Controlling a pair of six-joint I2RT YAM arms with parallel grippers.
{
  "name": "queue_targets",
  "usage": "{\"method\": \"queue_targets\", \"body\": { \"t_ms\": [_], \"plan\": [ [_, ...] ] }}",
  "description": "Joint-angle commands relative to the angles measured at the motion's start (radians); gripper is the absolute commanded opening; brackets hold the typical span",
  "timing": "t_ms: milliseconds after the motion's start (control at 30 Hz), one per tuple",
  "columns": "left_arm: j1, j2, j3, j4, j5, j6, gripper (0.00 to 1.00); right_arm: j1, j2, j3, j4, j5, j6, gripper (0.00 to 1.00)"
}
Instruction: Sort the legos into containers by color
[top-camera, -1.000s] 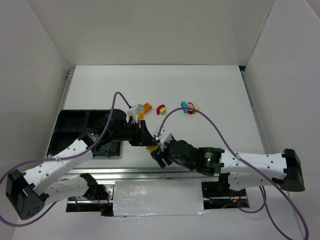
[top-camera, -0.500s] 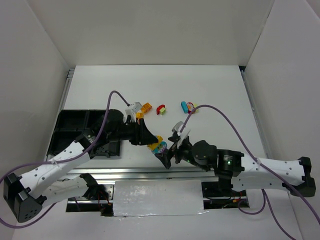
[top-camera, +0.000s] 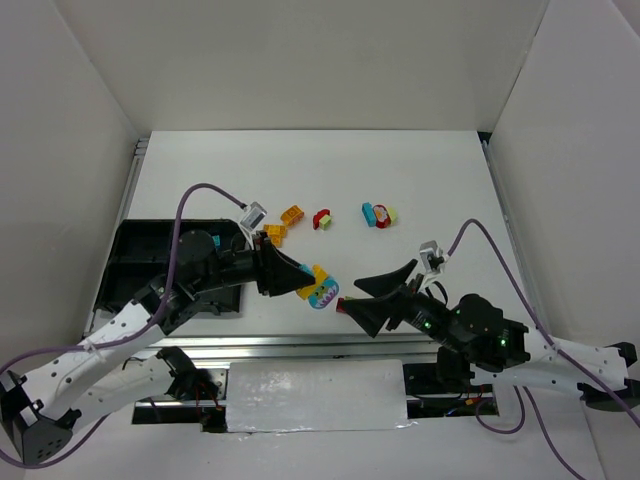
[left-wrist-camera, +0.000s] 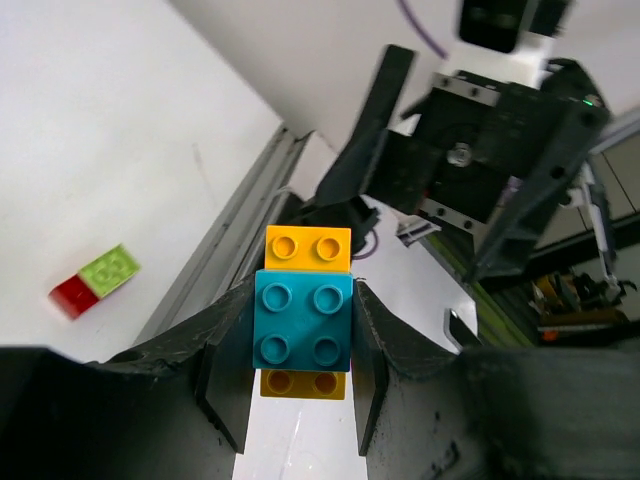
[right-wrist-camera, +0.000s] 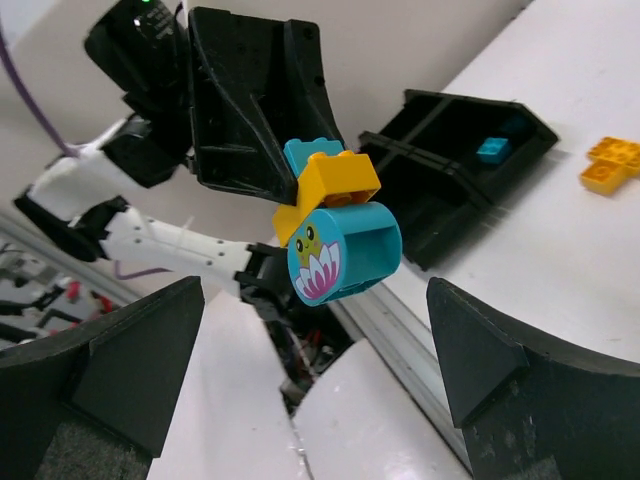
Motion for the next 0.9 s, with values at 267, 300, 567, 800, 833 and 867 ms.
{"method": "queue_targets", "body": {
  "t_ms": [267, 300, 567, 800, 833, 867],
  "plan": [
    [-0.005, -0.089, -0.043, 0.272, 0.152, -0.003, 0.0, -0.005, 0.082, -0.089, 0.425, -0.047, 0.114, 0.9],
    [-0.005, -0.09, -0.043, 0.271, 0.151, -0.004, 0.0, -0.005, 0.103, -0.091, 0.45, -0.051, 0.117, 0.89],
    [-0.007, -0.099, -0.043, 0.274, 0.149, -0.013, 0.0, -0.005, 0.3, -0.035, 0.629, -0.099, 0.067, 0.83],
    [-0.007, -0.127, -0.055, 0.261, 0.143, -0.016, 0.0, -0.007, 0.275, -0.107, 0.801, -0.122, 0.019, 0.77],
    [-0.008, -0.127, -0.055, 0.264, 0.146, -0.021, 0.0, -0.005, 0.268, -0.115, 0.809, -0.125, 0.014, 0.77],
    [-0.007, -0.127, -0.056, 0.266, 0.148, -0.024, 0.0, -0.007, 0.26, -0.126, 0.817, -0.127, 0.005, 0.77]
  ]
}}
